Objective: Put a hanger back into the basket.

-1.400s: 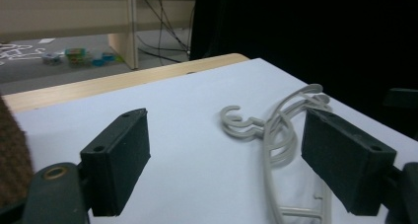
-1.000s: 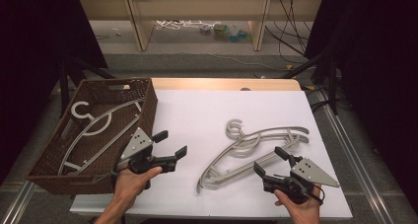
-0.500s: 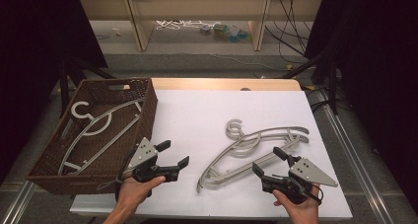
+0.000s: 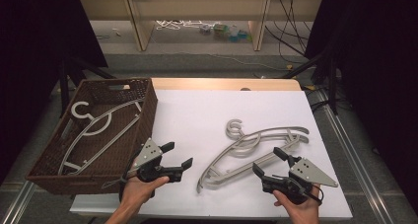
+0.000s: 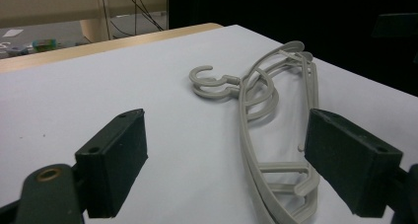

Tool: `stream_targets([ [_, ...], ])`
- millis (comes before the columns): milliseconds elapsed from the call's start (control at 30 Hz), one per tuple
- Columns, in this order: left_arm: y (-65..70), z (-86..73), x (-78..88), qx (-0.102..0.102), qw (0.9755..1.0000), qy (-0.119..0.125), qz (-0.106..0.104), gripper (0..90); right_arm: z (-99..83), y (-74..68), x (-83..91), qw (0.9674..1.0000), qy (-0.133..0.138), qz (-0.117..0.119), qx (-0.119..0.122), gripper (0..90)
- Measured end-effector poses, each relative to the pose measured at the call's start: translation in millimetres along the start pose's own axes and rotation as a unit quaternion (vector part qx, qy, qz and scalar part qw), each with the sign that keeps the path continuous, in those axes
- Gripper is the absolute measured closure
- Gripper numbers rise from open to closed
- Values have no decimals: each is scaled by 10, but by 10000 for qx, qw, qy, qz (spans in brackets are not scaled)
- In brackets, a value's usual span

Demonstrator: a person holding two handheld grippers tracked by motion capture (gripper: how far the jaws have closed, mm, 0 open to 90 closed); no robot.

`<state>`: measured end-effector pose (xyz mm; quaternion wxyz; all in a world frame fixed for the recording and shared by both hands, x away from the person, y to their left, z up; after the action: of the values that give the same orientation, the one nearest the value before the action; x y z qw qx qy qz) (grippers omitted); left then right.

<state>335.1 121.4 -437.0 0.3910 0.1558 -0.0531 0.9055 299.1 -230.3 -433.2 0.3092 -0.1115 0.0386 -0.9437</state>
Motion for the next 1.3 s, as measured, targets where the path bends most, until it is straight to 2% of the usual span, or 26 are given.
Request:
stream_targets([
  [33, 4, 9, -24, -51, 10000, -41, -26, 166, 1, -4, -6, 10000, 51, -21, 1, 158],
  [100, 21, 23, -77, -22, 9999, -107, -100, 166, 4, -12, -16, 10000, 87, 17, 10, 157],
  [133, 21, 28, -99, -101, 9998, -134, -120, 169, 2, -17, -22, 10000, 94, 26, -9, 157],
  [167, 36, 30, -117, -48, 9998, -178, -97, 171, 2, -21, -15, 10000, 47, 19, 9, 158],
  [233, 53, 30, -166, -25, 9995, -246, -202, 171, 6, -31, -8, 10000, 30, 5, 30, 157],
  [367, 83, 56, -277, -84, 9984, -457, -310, 166, 8, -42, -10, 10000, 80, -6, 33, 158],
  [500, 106, 107, -453, -244, 9954, -791, -487, 175, 2, -41, -13, 10000, 17, -48, 36, 158],
  [600, 131, 130, -618, -318, 9953, -845, -338, 237, 5, -43, -13, 10000, 17, -56, 40, 158],
  [633, 135, 133, -671, -434, 9927, -1037, -443, 246, 6, -39, -15, 10000, 34, -57, 64, 158],
  [667, 153, 132, -737, -480, 9914, -1124, -473, 246, -3, -56, -1, 9999, -78, -33, -94, 159],
  [700, 152, 131, -787, -551, 9890, -1263, -530, 249, -5, -53, 1, 9999, -98, -12, -106, 158],
  [767, 168, 127, -888, -547, 9865, -1421, -605, 256, -1, -48, 11, 9999, -86, -4, -138, 159],
  [800, 172, 124, -931, -600, 9842, -1540, -639, 261, 2, -45, 14, 9999, -84, -35, -132, 159],
  [867, 176, 115, -1016, -597, 9823, -1644, -666, 270, -4, -40, 11, 9999, -102, -37, -99, 159],
  [933, 172, 108, -1096, -522, 9816, -1702, -694, 274, -4, -43, 8, 9999, -102, -29, -96, 159],
  [967, 166, 106, -1127, -548, 9808, -1736, -698, 282, 0, -49, 6, 9999, -97, 28, -129, 159],
  [1067, 174, 98, -1225, -537, 9791, -1824, -722, 298, -4, -47, 11, 9998, -194, -3, -95, 159],
  [1100, 175, 98, -1254, -563, 9777, -1880, -753, 315, -3, -45, 12, 9998, -188, 11, -103, 159],
  [1133, 178, 99, -1287, -573, 9766, -1910, -810, 342, -1, -44, 2, 9999, -71, -33, -99, 160],
  [1167, 177, 97, -1317, -541, 9754, -1966, -841, 356, 3, -49, 12, 9998, -162, -32, -117, 160],
  [1200, 178, 94, -1347, -481, 9752, -1984, -854, 358, 2, -48, 10, 9998, -171, -15, -100, 160],
  [1300, 156, 87, -1432, -561, 9723, -2096, -865, 428, 5, -47, 6, 9998, -172, -19, -78, 160],
])
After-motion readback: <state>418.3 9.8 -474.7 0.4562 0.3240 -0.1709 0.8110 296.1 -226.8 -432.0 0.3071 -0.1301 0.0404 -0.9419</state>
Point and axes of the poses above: each handheld gripper's, and its own axes: x roughly backward along the jaws, z roughly out of its top, y roughly to its right, the point moved 2 cm from there along -x, roughly forward along the jaws, and after that the axes turned 7 degrees about -x, right-handed, at the moved point
